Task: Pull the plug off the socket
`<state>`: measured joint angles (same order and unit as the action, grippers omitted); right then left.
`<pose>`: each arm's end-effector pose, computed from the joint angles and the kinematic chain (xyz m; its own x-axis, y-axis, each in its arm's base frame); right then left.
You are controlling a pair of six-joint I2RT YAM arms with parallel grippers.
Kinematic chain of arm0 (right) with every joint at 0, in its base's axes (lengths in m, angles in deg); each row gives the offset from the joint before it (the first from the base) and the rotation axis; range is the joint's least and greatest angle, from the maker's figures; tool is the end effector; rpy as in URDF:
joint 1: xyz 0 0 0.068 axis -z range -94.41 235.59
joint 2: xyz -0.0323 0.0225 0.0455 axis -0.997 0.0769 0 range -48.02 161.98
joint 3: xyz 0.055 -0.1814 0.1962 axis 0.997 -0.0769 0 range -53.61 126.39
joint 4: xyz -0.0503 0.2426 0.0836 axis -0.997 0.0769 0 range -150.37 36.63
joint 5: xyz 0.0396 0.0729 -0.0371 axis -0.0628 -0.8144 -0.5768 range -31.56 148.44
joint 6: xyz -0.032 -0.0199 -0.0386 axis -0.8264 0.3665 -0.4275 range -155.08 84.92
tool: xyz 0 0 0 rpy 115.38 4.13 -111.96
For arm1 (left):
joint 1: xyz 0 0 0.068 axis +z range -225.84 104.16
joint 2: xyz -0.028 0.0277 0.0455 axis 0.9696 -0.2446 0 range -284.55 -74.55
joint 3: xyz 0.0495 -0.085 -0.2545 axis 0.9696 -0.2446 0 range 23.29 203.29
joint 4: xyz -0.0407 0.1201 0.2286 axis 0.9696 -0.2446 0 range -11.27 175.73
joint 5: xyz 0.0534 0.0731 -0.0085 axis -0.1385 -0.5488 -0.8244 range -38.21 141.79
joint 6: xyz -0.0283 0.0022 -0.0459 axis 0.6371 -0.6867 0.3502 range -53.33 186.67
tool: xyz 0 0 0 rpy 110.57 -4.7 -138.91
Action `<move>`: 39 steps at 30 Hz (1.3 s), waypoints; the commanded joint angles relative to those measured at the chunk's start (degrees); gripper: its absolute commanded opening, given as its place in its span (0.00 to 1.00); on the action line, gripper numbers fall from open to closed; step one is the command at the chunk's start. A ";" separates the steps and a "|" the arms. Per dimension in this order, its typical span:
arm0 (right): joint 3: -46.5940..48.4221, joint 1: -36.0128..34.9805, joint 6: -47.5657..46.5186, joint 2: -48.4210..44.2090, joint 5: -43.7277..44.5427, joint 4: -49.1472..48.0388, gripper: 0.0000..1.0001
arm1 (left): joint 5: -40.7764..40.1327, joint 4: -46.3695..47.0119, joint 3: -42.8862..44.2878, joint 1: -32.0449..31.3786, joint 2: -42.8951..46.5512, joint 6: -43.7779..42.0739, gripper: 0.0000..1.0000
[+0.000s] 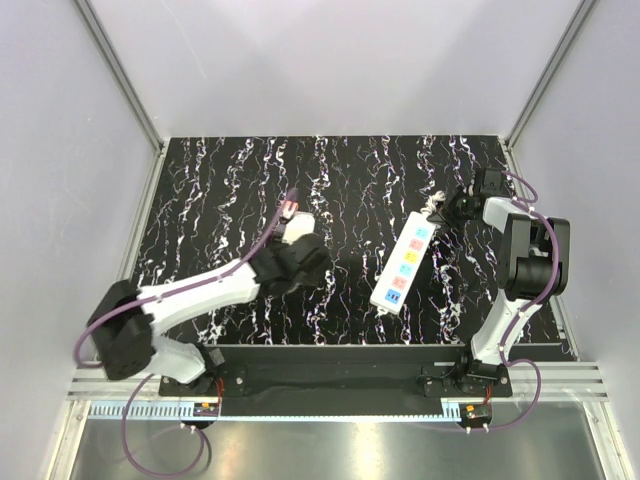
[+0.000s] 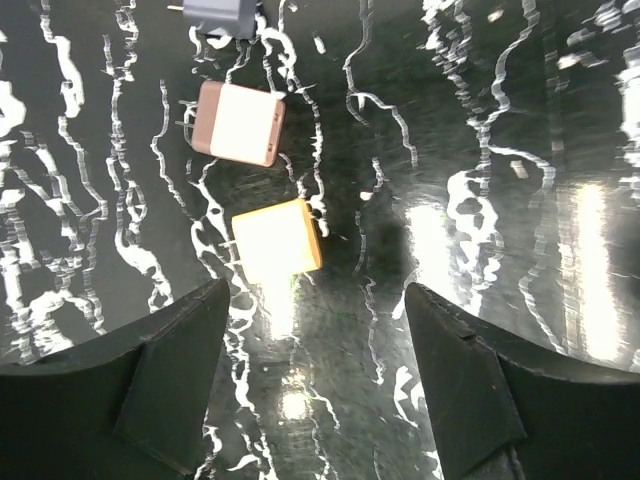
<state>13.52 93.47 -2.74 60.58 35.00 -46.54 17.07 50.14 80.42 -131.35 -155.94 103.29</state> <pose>0.3865 -0.0391 0.1587 -0.7408 0.5980 -0.3061 0.3523 0.7338 0.5809 0.1755 -0.2195 0.2393 -0.7005 0.1539 -0.6968 0.1217 0.9879 0.0958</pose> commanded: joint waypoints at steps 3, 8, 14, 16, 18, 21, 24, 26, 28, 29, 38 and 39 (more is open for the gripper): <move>-1.13 -1.55 -3.24 2.85 7.53 4.72 0.00 | 11.68 11.68 -10.00 6.45 14.75 -0.24 0.80; -1.30 -2.08 -3.95 0.75 10.16 5.25 0.00 | 19.24 17.13 -18.00 12.43 25.38 0.73 0.83; -1.04 -2.17 -5.35 -7.67 16.05 9.02 0.00 | 25.30 19.68 -26.35 16.03 37.77 2.39 0.88; -1.83 -2.95 -5.18 -10.15 15.63 9.55 0.00 | 26.89 22.23 -30.46 16.66 42.08 3.45 0.88; -3.32 -4.36 -4.74 -13.31 14.92 9.47 0.01 | 29.00 25.38 -33.55 17.18 44.11 5.21 0.90; -5.69 -7.53 -5.44 -16.83 11.76 9.47 0.06 | 32.78 29.51 -38.66 17.71 46.75 7.66 0.93; -11.48 -10.51 -5.36 -23.23 6.41 7.81 0.23 | 37.00 34.78 -43.92 17.71 50.79 10.74 0.96; -16.82 -12.62 -5.09 -30.15 6.48 7.45 0.41 | 39.46 37.85 -48.48 17.71 55.43 13.55 0.99; -20.53 -13.06 -3.87 -35.44 6.22 7.36 0.77 | 40.60 40.86 -51.13 17.80 58.78 15.14 0.99; -23.77 -13.24 -3.69 -40.43 5.78 7.27 1.00 | 41.65 41.56 -52.71 17.80 60.36 15.76 0.99; -41.17 -13.15 3.34 -57.43 -4.93 1.39 1.00 | 47.63 46.40 -60.81 17.80 69.87 21.99 0.99; -42.86 -13.24 4.22 -58.57 -6.77 -2.53 1.00 | 48.60 49.71 -61.60 17.80 70.57 22.96 0.99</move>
